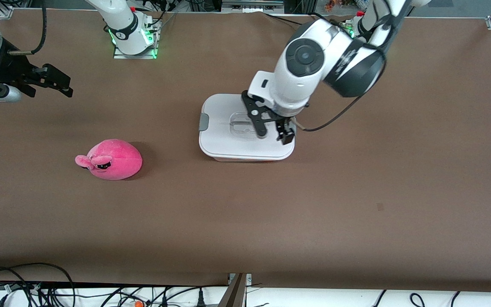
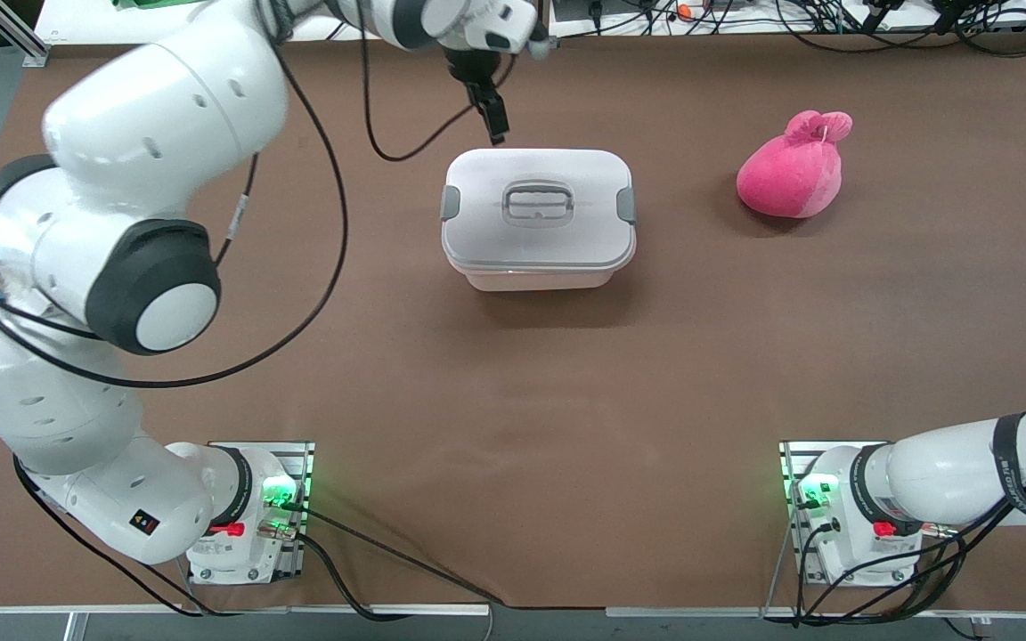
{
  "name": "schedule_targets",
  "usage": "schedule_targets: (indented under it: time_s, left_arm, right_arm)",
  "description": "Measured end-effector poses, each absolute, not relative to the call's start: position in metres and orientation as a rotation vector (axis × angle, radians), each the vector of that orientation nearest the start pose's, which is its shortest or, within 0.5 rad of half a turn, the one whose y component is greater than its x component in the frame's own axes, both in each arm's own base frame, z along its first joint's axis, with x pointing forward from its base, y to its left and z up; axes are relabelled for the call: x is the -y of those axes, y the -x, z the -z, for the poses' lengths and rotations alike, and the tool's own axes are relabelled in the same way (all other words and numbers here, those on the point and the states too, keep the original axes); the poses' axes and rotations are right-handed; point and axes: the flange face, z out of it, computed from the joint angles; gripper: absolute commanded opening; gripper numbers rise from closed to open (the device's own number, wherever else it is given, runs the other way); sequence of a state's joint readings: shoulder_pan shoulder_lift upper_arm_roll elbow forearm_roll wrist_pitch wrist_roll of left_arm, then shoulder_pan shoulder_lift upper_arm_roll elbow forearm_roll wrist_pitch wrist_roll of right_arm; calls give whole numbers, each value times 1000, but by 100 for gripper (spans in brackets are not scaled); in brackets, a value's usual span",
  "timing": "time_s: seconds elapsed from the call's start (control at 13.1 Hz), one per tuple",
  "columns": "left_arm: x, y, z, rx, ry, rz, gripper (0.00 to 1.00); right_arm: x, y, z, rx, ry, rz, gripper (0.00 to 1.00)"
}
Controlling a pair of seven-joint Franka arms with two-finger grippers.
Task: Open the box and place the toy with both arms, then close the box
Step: 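Move the left gripper over the white box lid handle, then lower the left gripper and grasp the lid handle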
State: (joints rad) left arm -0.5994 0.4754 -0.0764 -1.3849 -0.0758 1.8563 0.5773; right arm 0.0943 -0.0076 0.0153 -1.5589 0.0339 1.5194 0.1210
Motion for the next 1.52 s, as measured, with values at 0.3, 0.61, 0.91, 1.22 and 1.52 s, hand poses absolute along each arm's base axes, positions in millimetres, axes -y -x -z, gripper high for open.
schedule_targets:
  time_s: [0.3,0.61,0.91,1.22,1.52]
  left_arm:
    - [477,-510,-408,-2009,2407,-19,100]
    - [480,-509,-382,-2054,2358,-24,100]
    - [483,-512,-350,-2062,2354,-54,100]
    - [495,-501,-352,-2086,2333,-46,88]
    - [508,-487,-352,-2116,2263,-41,57]
  right_arm:
    - [-63,-543,-630,-16,3111,-54,100]
    - [-62,-543,-631,-19,3111,-53,100]
    - [-60,-542,-633,-24,3111,-47,100]
    - [-60,-542,-633,-24,3111,-46,100]
    - [-61,-542,-630,-23,3111,-49,100]
